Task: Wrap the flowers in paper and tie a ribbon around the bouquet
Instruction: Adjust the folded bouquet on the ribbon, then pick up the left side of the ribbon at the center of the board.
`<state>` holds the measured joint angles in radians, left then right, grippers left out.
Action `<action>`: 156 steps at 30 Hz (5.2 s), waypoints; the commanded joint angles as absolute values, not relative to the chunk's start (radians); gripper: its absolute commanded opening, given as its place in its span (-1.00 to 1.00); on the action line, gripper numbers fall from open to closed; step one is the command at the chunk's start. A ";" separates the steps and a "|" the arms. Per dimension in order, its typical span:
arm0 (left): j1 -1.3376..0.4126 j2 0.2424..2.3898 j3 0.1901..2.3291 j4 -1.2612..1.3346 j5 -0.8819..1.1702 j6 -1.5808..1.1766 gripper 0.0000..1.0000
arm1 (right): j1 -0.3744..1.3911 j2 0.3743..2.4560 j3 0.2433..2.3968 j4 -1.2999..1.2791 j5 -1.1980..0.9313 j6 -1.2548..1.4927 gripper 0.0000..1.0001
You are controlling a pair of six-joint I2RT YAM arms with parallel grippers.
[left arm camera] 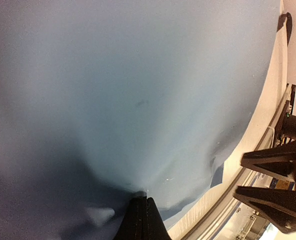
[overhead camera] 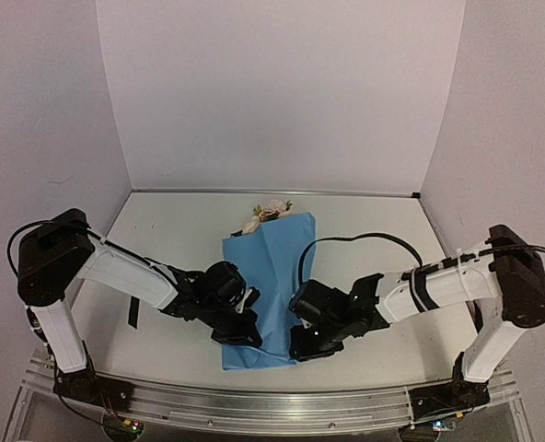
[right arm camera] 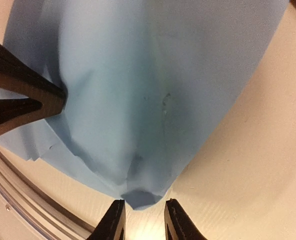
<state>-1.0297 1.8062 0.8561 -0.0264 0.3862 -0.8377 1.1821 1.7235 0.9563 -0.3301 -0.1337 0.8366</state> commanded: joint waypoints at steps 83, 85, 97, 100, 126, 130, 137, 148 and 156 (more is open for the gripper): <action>-0.801 1.684 0.866 -0.044 0.270 -0.907 -0.99 | 1.189 1.966 1.397 -0.507 -0.022 0.678 0.09; -0.813 1.670 0.846 -0.037 0.255 -0.920 -1.00 | 1.191 1.967 1.413 -0.508 -0.018 0.669 0.11; -0.822 1.648 0.790 -0.007 0.188 -0.964 -1.00 | 1.229 2.018 1.540 -0.529 -0.002 0.590 0.22; -0.822 1.649 0.778 -0.002 0.193 -0.968 -0.99 | 1.231 2.053 1.568 -0.529 -0.012 0.581 0.17; -0.791 1.479 0.744 -0.069 0.072 -1.014 -0.56 | 1.235 2.231 1.546 -0.537 -0.070 0.613 -0.66; -0.717 1.380 0.751 -0.191 -0.046 -1.013 -0.21 | 1.235 2.235 1.541 -0.537 -0.083 0.614 -0.67; -0.459 1.316 0.795 -0.415 -0.300 -0.980 0.08 | 1.236 2.252 1.556 -0.537 -0.110 0.601 -0.68; -0.101 1.557 0.903 -0.346 -0.252 -0.829 0.28 | 1.236 2.253 1.531 -0.533 -0.137 0.574 -0.69; -0.098 1.717 0.989 -0.259 -0.163 -0.743 0.18 | 1.235 2.251 1.519 -0.522 -0.144 0.572 -0.69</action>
<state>-0.0963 1.6954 0.9355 -0.3217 -0.2091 -0.8152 1.2197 2.1912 1.5691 -0.4879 -0.0576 0.5784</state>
